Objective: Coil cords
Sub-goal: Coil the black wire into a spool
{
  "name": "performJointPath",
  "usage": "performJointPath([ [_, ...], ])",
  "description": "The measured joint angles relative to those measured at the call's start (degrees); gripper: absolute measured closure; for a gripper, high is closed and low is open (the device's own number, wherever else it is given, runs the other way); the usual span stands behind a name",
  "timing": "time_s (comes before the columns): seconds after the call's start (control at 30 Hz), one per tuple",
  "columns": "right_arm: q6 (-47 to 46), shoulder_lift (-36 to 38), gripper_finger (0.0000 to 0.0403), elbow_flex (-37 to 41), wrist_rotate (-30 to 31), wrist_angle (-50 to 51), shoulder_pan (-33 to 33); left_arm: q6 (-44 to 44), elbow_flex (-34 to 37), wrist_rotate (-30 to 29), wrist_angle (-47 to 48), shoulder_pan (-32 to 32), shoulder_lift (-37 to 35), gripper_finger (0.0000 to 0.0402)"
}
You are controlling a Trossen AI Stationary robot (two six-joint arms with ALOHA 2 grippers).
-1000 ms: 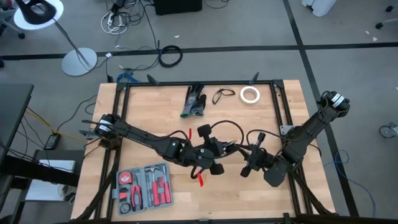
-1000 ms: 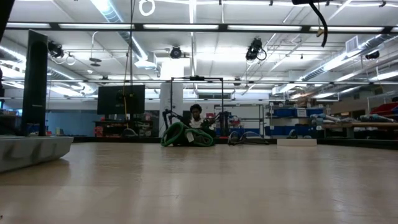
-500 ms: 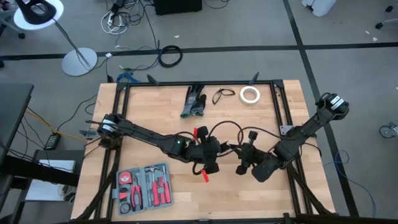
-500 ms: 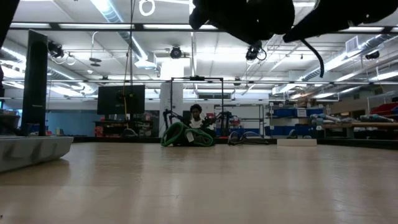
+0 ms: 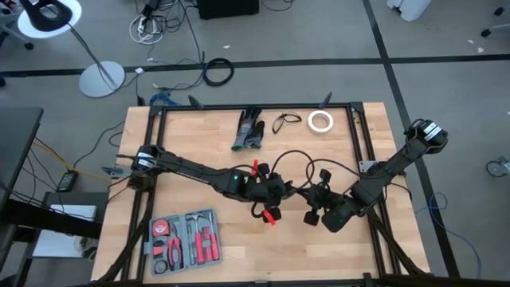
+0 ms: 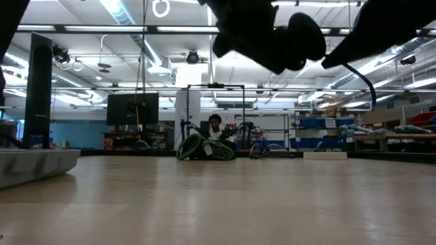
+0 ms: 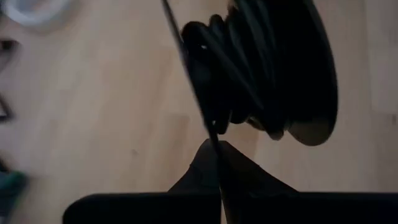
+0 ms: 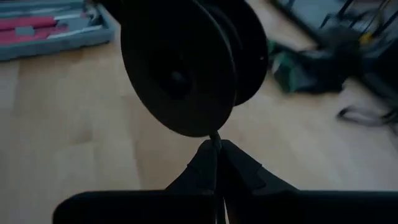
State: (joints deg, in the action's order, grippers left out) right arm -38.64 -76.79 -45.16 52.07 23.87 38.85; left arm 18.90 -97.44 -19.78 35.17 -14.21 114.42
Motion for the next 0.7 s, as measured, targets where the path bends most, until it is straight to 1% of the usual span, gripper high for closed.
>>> performJointPath([
  [0.07,-2.2,0.0,0.0398,1.0,-1.8,0.3,0.0,0.9,-0.1,2.8,0.6,0.5,1.2,0.0401],
  [0.13,-4.7,0.1,0.0398,2.6,-4.1,2.1,0.1,1.1,0.4,4.9,4.2,0.6,2.0,0.0401],
  [0.2,-6.9,0.0,0.0396,3.2,-6.6,2.1,0.1,1.3,0.3,5.7,2.7,0.8,3.5,0.0401],
  [0.27,-8.3,0.1,0.0391,3.8,-8.1,2.5,0.1,1.3,0.4,5.4,4.1,0.9,4.1,0.0401],
  [0.43,-6.2,0.1,0.0392,4.0,-10.0,1.1,0.5,-0.9,0.3,1.8,-1.9,0.6,4.5,0.0401],
  [0.53,-4.3,0.1,0.0392,4.0,-15.2,1.2,-0.1,-1.5,0.2,1.7,-2.5,0.6,4.3,0.0401],
  [0.6,-2.5,0.1,0.038,4.3,-17.8,1.1,-0.7,-0.8,0.2,3.3,-2.5,0.7,4.4,0.0401],
  [0.7,-2.3,0.1,0.035,5.1,-17.5,0.1,-1.5,-0.9,0.2,2.4,-3.6,0.7,4.4,0.0401],
])
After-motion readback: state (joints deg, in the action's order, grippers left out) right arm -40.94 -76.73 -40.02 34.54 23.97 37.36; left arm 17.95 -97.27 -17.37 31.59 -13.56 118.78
